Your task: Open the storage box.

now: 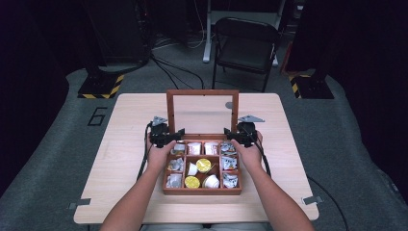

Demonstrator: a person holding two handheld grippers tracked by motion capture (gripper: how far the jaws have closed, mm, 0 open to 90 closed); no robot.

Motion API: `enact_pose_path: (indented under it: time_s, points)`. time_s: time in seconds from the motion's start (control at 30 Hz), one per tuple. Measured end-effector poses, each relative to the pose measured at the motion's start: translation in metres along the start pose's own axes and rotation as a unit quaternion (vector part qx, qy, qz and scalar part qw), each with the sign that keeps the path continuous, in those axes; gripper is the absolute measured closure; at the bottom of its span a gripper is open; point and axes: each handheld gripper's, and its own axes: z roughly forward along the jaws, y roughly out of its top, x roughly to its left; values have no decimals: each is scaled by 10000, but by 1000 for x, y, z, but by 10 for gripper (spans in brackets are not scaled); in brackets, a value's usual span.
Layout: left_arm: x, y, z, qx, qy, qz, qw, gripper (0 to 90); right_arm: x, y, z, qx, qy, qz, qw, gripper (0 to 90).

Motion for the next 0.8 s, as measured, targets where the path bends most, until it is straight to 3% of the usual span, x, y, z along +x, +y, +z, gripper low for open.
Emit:
enact_pose_path:
  time_s: [0.37, 0.5, 0.8]
  points:
    - [-3, 6, 4, 184, 108, -218, 9995, 337, -3, 1, 3, 39, 51, 172, 9998, 446]
    - [-3, 7, 6, 241, 131, -208, 9994, 317, -1, 2, 4, 75, 33, 284, 9996, 436]
    - [1, 6, 11, 288, 25, -358, 9989, 304, -1, 5, 11, 249, 2, 381, 9990, 384]
